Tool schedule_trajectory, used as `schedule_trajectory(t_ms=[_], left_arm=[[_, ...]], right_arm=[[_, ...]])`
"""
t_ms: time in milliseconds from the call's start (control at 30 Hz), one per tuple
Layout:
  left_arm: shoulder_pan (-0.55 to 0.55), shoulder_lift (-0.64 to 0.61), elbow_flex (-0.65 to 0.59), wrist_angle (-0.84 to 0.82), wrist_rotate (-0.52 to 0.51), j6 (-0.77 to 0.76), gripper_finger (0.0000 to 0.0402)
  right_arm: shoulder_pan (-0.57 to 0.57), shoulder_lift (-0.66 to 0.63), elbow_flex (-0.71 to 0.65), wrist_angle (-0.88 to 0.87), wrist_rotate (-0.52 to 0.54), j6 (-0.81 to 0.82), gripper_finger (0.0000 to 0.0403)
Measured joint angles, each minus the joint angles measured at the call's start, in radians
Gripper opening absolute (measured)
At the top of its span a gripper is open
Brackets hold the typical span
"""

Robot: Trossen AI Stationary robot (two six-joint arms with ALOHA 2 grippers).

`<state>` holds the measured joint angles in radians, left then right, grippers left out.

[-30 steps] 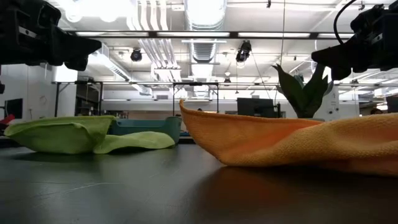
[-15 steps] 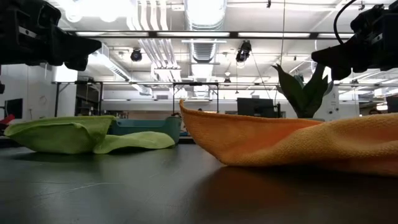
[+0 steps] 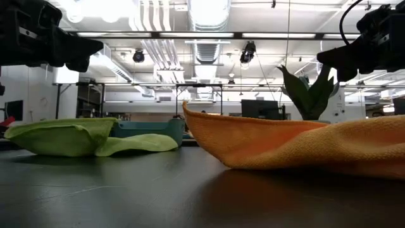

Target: Fold microfiber towels

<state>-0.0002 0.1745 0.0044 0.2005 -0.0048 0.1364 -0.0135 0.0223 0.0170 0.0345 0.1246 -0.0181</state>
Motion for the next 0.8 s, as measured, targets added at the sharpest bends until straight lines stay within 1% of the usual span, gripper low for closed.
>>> schedule_trajectory(t_ms=[300, 333, 367, 433, 467, 500, 533, 600, 633, 667, 700, 767, 800], left_arm=[[0.0, 0.0, 0.0, 0.0, 0.0, 0.0, 0.0], [0.0, 0.0, 0.0, 0.0, 0.0, 0.0, 0.0], [0.0, 0.0, 0.0, 0.0, 0.0, 0.0, 0.0], [0.0, 0.0, 0.0, 0.0, 0.0, 0.0, 0.0], [0.0, 0.0, 0.0, 0.0, -0.001, 0.005, 0.0], [0.001, 0.0, 0.0, 0.0, -0.008, 0.021, 0.0], [0.001, -0.001, 0.0, 0.003, -0.039, 0.033, 0.0], [0.002, -0.007, 0.0, 0.03, -0.116, 0.038, 0.0], [0.003, -0.007, 0.0, 0.039, -0.134, 0.025, 0.0], [0.002, -0.006, 0.0, 0.041, -0.137, -0.022, 0.0], [0.001, -0.005, 0.0, 0.042, -0.123, -0.128, 0.0], [-0.001, 0.001, 0.0, 0.067, -0.071, -0.464, 0.0], [-0.001, 0.003, 0.0, 0.076, -0.058, -0.605, 0.0]], right_arm=[[0.0, 0.0, 0.0, 0.0, 0.0, 0.003, 0.0029], [0.0, 0.0, 0.0, -0.001, -0.002, 0.048, 0.0029], [0.001, 0.0, 0.0, -0.005, -0.019, 0.161, 0.0029], [0.002, 0.0, 0.0, -0.011, -0.091, 0.466, 0.0029], [0.003, 0.0, 0.0, -0.008, -0.104, 0.577, 0.0029], [0.002, 0.0, 0.0, -0.003, -0.1, 0.638, 0.0029], [0.0, 0.0, 0.0, 0.0, -0.095, 0.664, 0.0029], [0.0, 0.0, 0.0, -0.002, -0.096, 0.66, 0.0029], [0.0, 0.0, 0.0, -0.003, -0.096, 0.652, 0.0029], [0.0, 0.0, 0.0, -0.002, -0.097, 0.644, 0.0029], [0.0, 0.0, 0.0, 0.0, -0.097, 0.632, 0.0029], [0.0, 0.0, 0.0, 0.0, -0.096, 0.607, 0.0029], [0.0, 0.0, 0.0, -0.001, -0.096, 0.596, 0.0029]])
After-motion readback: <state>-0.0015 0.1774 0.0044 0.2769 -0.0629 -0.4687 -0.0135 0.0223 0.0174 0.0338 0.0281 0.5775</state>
